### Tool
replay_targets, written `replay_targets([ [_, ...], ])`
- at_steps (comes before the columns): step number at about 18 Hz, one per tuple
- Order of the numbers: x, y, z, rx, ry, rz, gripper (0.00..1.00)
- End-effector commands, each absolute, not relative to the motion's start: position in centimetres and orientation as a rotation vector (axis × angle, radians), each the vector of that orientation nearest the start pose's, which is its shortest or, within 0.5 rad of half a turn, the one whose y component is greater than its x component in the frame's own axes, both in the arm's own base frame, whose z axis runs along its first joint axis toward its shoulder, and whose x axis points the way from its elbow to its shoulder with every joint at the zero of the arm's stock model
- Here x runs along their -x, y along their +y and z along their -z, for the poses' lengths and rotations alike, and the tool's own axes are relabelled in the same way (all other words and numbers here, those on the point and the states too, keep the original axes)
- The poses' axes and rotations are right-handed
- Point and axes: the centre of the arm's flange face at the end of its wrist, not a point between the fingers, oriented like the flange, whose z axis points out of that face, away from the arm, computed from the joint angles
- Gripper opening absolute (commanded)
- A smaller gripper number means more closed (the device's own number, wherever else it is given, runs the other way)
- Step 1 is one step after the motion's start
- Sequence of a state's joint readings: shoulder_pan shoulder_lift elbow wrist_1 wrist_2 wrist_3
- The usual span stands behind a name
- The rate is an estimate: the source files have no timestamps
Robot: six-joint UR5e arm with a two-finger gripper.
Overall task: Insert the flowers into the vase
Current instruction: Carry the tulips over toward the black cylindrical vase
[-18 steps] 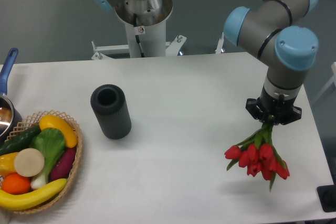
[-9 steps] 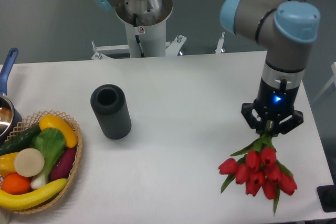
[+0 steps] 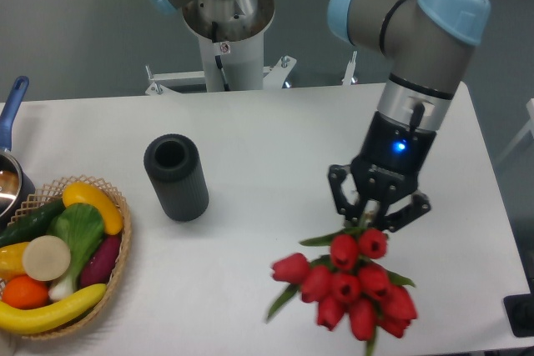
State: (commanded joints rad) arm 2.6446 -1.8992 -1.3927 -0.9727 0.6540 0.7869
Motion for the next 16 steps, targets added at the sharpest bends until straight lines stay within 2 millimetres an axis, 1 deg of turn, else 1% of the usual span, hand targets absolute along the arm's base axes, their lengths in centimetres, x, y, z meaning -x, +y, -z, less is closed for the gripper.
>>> replay_targets([
  [1,45.3,49.0,-49.8,2.119,-0.041,0.246,0.0],
  [5,41.4,47.8,-49.7,1.997,0.035,0.29,0.0],
  [8,38.5,46.5,-49.4,1.975,0.043,0.329,0.0],
  [10,37.2,46.0,-49.0,1.964,0.045,0.348,0.0],
  [12,35.6,45.7,-49.6,1.914,0.074,0.383,0.0],
  [16,33.5,44.9,-50.5,1.837,0.111,0.432,0.0],
])
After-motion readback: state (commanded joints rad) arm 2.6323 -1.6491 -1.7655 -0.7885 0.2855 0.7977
